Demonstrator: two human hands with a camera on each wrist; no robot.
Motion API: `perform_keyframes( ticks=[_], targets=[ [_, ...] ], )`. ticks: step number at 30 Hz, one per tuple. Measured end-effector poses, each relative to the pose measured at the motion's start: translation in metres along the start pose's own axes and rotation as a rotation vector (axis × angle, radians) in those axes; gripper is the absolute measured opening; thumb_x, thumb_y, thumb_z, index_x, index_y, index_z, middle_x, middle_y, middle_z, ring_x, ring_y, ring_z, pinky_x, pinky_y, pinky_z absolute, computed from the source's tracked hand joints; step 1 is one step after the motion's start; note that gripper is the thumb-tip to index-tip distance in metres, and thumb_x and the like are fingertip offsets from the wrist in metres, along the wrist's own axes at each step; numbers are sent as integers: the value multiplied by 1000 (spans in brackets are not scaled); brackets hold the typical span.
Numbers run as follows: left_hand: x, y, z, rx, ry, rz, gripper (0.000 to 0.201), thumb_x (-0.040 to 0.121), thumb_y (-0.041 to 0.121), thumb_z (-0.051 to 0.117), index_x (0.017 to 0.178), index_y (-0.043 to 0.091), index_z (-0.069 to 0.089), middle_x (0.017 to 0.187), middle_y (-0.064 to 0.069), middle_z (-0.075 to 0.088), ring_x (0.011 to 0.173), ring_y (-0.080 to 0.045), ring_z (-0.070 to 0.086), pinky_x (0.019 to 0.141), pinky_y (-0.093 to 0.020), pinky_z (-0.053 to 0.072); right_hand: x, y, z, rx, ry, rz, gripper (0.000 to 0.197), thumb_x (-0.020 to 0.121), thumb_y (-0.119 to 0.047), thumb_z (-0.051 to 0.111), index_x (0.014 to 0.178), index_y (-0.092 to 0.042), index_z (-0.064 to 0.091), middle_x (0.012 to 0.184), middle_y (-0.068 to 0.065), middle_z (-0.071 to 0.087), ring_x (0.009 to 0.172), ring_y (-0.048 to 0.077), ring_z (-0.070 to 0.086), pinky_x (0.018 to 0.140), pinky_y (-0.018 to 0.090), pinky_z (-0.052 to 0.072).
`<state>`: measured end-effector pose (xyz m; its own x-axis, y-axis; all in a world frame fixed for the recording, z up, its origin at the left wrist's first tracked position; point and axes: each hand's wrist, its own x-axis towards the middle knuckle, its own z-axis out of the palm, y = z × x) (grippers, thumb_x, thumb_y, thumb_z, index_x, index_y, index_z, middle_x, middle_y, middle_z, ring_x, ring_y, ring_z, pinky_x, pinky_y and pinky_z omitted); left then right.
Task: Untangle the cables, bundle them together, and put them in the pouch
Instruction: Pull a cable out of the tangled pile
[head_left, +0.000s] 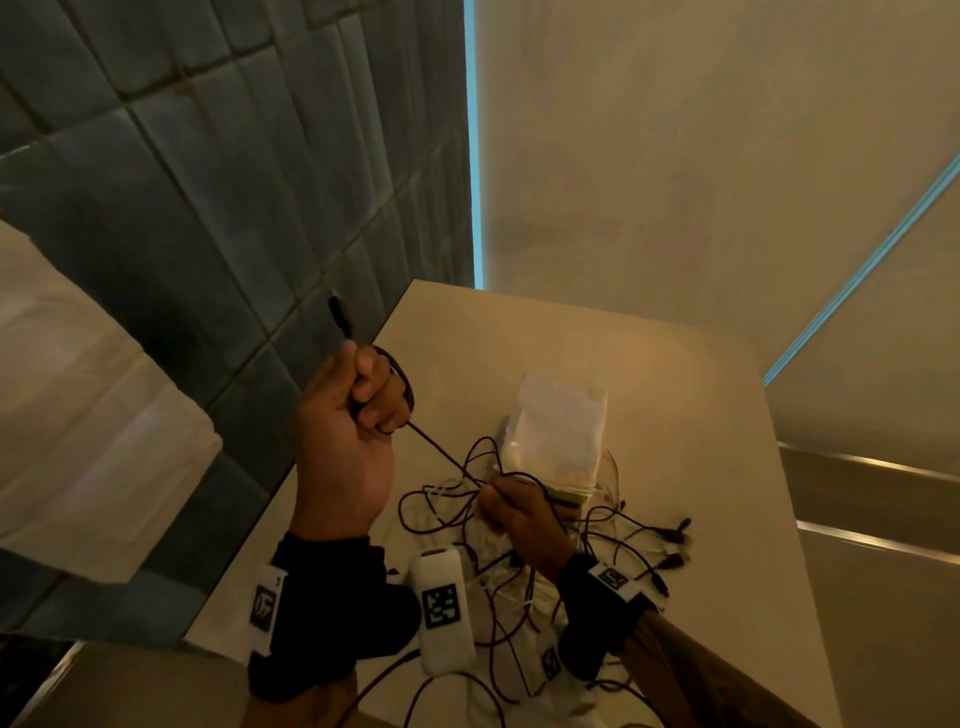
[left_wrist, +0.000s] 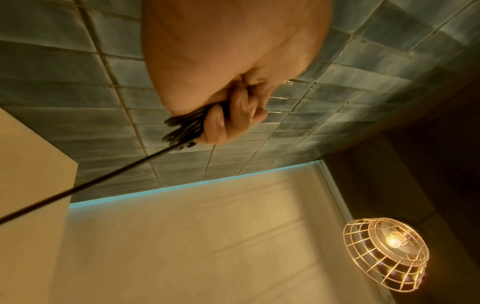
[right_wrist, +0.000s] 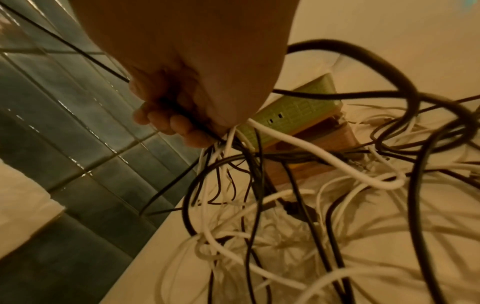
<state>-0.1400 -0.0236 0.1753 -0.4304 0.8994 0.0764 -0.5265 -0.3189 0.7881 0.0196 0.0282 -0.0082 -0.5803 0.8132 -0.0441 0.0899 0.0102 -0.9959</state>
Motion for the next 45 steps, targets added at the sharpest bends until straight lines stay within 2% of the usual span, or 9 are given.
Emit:
perform_keyframes(
  ticks=[7, 11, 16, 22, 28, 32, 38, 41, 45],
  targets=[
    [-3, 28, -1, 20, 11, 91, 37, 102, 24, 30, 70, 20, 48, 55, 11, 37, 45, -3, 27, 46, -18, 26, 0, 17, 4, -29, 2, 89, 27, 100, -8, 46, 76, 0, 55, 66, 3, 53, 52, 2, 44, 54, 20, 38],
    [-1, 23, -7, 107, 67, 9, 32, 101, 25, 33, 72, 19, 44, 54, 11, 38, 43, -3, 30, 44, -18, 27, 11, -2, 2, -122, 87, 58, 29, 94, -23, 58, 66, -27, 64, 55, -10, 55, 52, 2, 47, 55, 26, 38],
    [-4, 2, -10, 219, 187, -121, 32, 101, 22, 34, 71, 17, 44, 55, 6, 45, 47, -7, 39, 47, -21, 27, 31, -91, -2, 37, 216, -150, 18, 89, -15, 67, 80, 1, 67, 60, -3, 56, 51, 6, 46, 48, 21, 38],
    [-8, -9, 1, 231, 156, -269, 31, 100, 19, 34, 70, 16, 42, 76, -5, 72, 64, -14, 55, 59, -27, 35, 16, -148, 2, 126, 33, -350, 13, 90, -2, 63, 81, 8, 64, 57, -12, 53, 49, 2, 42, 49, 14, 36],
    [-10, -5, 13, -79, 57, -261, 30, 99, 25, 36, 71, 16, 42, 64, -1, 46, 64, -17, 49, 73, -32, 38, 3, -137, 2, 147, -93, -260, 19, 92, -5, 61, 77, 6, 64, 54, 3, 44, 47, 7, 35, 48, 18, 31],
    [-13, -7, 14, -165, -27, -220, 28, 98, 26, 36, 72, 17, 43, 67, 1, 45, 58, -13, 47, 62, -27, 41, -1, -119, -1, 223, -158, -161, 26, 96, -9, 53, 77, 6, 63, 57, 5, 37, 45, 9, 29, 46, 17, 26],
    [-7, 7, 6, -228, -92, -134, 35, 99, 24, 31, 67, 19, 45, 59, 7, 40, 46, -5, 31, 50, -20, 29, -9, -73, -3, 235, -166, 75, 30, 99, -14, 50, 71, -7, 60, 54, -3, 43, 47, 5, 32, 46, 13, 28],
    [-9, 10, 6, -245, -106, -94, 38, 100, 24, 29, 66, 20, 47, 57, 9, 38, 46, -3, 30, 49, -19, 28, -9, -43, -3, 222, -107, 150, 29, 99, -16, 51, 71, -13, 58, 71, 11, 46, 61, 10, 42, 56, 18, 33],
    [-9, 25, 1, -198, -87, -20, 37, 98, 25, 31, 65, 21, 48, 57, 10, 37, 45, -2, 29, 48, -18, 25, -18, -8, -10, 175, 35, 183, 38, 94, -18, 55, 57, -21, 64, 63, 2, 52, 64, 20, 44, 58, 28, 32]
  ],
)
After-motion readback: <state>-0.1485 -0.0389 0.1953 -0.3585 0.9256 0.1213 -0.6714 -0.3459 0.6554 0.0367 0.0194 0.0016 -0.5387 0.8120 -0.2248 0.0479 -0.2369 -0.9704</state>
